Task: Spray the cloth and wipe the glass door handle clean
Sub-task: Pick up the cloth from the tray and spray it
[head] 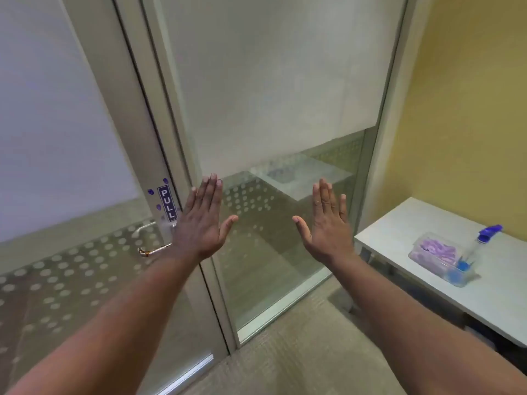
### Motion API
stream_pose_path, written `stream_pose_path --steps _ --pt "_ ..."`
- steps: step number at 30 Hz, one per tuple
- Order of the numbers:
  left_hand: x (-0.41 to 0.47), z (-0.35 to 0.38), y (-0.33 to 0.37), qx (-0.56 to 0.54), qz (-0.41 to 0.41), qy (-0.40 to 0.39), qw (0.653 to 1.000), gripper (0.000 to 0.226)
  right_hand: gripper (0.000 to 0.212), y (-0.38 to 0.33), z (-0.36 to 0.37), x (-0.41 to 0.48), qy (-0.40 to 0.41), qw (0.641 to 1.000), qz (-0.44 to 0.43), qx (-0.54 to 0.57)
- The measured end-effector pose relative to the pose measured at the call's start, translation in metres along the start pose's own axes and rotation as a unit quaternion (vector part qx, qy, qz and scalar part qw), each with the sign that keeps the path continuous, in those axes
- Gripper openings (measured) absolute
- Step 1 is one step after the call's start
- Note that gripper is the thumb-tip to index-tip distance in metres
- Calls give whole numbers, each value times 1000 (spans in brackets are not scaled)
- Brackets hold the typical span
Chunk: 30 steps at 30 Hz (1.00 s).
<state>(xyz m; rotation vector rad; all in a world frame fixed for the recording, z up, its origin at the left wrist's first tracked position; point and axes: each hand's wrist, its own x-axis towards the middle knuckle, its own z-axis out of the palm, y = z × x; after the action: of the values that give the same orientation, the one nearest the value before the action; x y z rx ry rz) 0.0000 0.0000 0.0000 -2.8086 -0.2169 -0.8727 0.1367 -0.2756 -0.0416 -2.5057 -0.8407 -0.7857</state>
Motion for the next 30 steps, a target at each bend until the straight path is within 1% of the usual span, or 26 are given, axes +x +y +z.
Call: stream_pose_path --steps 5,9,18,25,30 --pt "21 15 38 -20 46 -8 999 84 90 41 -16 -27 -15 996 74 -49" --pt "39 31 72 -42 75 -18 996 85 91 79 -30 -43 -27 992 103 -71" --pt "106 77 176 -87 130 -23 987 85 87 187 -42 -48 -21 985 151 -78" --pt "156 115 263 -104 181 -24 978 83 88 273 -37 -36 -42 979 180 -87" --pt "178 143 315 -125 209 -48 969 82 87 318 -31 -42 -65 973 206 -80"
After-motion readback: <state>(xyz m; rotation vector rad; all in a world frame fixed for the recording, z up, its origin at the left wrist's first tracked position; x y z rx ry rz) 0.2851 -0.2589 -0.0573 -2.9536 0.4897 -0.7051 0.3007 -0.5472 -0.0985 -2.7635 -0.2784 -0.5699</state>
